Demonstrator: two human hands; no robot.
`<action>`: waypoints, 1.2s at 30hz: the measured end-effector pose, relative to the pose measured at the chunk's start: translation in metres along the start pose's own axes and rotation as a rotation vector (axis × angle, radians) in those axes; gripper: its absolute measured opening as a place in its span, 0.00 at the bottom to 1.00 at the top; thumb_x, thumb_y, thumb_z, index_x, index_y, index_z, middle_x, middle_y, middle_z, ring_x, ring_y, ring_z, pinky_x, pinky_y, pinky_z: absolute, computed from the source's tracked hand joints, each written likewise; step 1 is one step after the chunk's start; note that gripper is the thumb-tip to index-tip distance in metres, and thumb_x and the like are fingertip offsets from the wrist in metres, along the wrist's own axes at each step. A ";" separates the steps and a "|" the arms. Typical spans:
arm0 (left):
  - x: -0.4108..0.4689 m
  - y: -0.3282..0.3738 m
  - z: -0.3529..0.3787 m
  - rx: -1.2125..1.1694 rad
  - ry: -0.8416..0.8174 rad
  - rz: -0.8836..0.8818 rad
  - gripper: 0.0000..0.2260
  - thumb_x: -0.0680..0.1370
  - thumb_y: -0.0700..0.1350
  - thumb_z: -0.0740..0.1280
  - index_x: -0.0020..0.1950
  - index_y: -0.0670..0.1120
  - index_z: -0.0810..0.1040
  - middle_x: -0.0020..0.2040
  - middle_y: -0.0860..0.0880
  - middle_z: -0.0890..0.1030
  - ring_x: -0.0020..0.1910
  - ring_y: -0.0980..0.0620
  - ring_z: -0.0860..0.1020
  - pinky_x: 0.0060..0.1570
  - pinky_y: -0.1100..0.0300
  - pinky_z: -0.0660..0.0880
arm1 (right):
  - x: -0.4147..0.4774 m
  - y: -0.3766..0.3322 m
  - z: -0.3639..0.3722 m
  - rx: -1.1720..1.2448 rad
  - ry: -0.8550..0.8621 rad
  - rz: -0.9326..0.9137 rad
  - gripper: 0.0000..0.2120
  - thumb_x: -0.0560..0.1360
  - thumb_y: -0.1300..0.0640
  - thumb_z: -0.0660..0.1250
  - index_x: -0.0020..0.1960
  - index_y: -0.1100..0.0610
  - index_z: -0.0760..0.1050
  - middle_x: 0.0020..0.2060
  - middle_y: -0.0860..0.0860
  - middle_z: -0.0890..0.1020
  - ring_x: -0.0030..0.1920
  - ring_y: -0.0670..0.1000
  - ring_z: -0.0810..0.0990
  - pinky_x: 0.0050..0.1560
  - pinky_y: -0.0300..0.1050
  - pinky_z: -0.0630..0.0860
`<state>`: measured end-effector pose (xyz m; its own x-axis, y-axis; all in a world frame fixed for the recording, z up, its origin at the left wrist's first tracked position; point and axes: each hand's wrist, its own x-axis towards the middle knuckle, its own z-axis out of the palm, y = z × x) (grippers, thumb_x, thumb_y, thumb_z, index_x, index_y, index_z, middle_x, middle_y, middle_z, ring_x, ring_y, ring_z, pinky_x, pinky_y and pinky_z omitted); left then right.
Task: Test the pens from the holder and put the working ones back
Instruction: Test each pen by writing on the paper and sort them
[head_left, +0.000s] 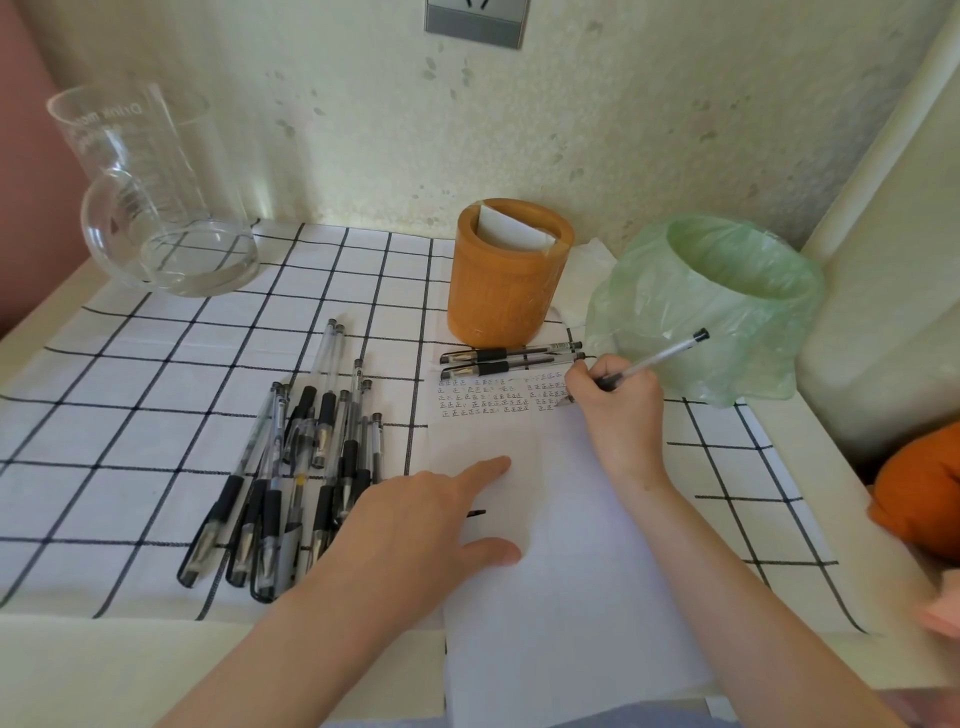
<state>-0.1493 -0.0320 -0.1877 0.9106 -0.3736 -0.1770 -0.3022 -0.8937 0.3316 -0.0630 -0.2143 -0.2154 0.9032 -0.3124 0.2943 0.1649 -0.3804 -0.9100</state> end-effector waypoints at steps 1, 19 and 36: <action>0.000 0.000 0.000 -0.001 -0.001 -0.001 0.30 0.74 0.65 0.59 0.73 0.65 0.51 0.32 0.56 0.65 0.40 0.54 0.70 0.38 0.61 0.66 | 0.000 0.000 0.000 -0.002 -0.002 0.004 0.17 0.72 0.68 0.65 0.29 0.63 0.63 0.24 0.51 0.61 0.28 0.44 0.58 0.28 0.34 0.58; 0.000 0.001 0.000 0.001 0.000 -0.002 0.30 0.74 0.65 0.59 0.73 0.65 0.50 0.32 0.57 0.64 0.40 0.55 0.69 0.39 0.62 0.66 | 0.000 0.000 0.001 0.006 0.003 0.006 0.18 0.71 0.69 0.65 0.28 0.59 0.61 0.24 0.50 0.60 0.27 0.44 0.58 0.27 0.34 0.57; -0.001 0.001 0.000 -0.015 0.015 0.009 0.30 0.74 0.65 0.60 0.73 0.65 0.51 0.33 0.56 0.64 0.42 0.53 0.73 0.38 0.62 0.65 | 0.001 0.003 0.000 0.002 -0.014 0.018 0.15 0.71 0.67 0.66 0.28 0.63 0.65 0.24 0.52 0.65 0.28 0.43 0.61 0.28 0.35 0.59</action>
<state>-0.1500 -0.0324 -0.1874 0.9118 -0.3780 -0.1601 -0.3065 -0.8863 0.3470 -0.0618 -0.2155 -0.2175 0.9114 -0.3068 0.2741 0.1496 -0.3734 -0.9155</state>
